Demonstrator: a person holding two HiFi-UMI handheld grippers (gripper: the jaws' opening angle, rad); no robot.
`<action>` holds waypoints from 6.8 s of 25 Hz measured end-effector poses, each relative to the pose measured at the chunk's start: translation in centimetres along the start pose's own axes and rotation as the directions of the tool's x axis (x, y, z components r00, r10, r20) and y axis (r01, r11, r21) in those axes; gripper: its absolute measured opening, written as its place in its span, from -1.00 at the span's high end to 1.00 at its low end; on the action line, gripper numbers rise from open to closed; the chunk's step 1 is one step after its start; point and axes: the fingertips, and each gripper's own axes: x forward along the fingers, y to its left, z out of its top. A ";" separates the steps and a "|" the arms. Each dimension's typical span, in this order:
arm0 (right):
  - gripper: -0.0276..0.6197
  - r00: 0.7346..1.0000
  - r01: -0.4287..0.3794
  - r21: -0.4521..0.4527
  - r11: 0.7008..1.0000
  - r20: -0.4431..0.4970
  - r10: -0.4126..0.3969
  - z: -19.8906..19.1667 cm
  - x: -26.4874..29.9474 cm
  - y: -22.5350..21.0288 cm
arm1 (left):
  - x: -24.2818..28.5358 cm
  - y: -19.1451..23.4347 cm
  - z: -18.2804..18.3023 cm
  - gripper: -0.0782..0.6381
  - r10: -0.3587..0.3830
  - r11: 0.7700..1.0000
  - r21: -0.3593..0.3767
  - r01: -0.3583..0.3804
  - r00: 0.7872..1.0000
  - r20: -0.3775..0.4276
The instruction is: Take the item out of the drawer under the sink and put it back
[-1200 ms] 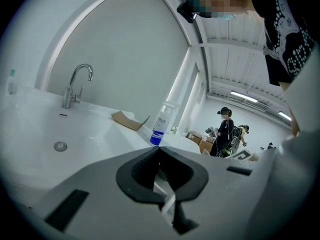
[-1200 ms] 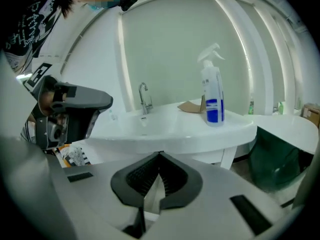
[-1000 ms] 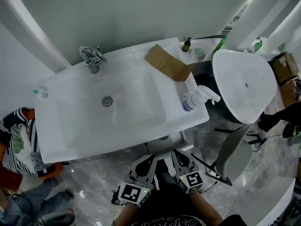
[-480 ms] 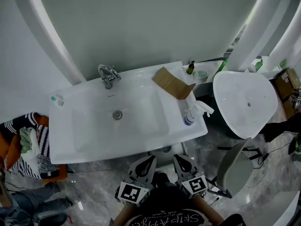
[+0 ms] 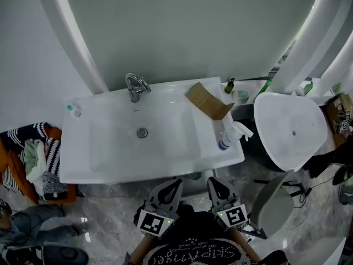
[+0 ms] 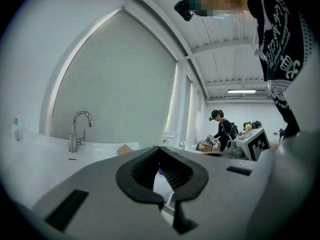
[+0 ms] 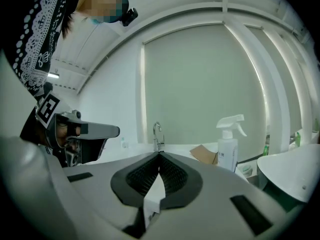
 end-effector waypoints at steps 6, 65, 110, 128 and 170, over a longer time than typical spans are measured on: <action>0.86 1.000 -0.014 -0.024 1.000 -0.005 0.014 0.2 0.7 -0.1 | 0.2 0.1 -0.5 0.77 0.014 0.999 0.035 -0.013 1.000 -0.020; 0.84 0.700 -0.525 -0.411 0.746 -0.707 0.103 -23.1 3.1 -1.0 | -0.8 -0.1 -10.2 0.77 0.049 0.970 -0.221 -0.101 0.972 -0.228; 0.72 0.407 -0.805 -0.363 0.470 -0.914 -0.009 -41.0 6.4 -4.3 | 0.0 0.5 -14.8 0.77 0.148 0.899 -0.357 -0.254 0.943 -0.298; 0.84 0.430 -0.779 -0.390 0.491 -0.902 -0.034 -38.8 6.4 -4.0 | -0.3 0.8 -13.5 0.77 0.123 0.917 -0.338 -0.213 0.956 -0.268; 0.84 0.753 -0.405 -0.465 0.787 -0.658 -0.001 -19.5 -0.5 2.0 | -2.2 -2.7 -3.8 0.77 -0.044 0.993 -0.116 0.031 0.993 -0.111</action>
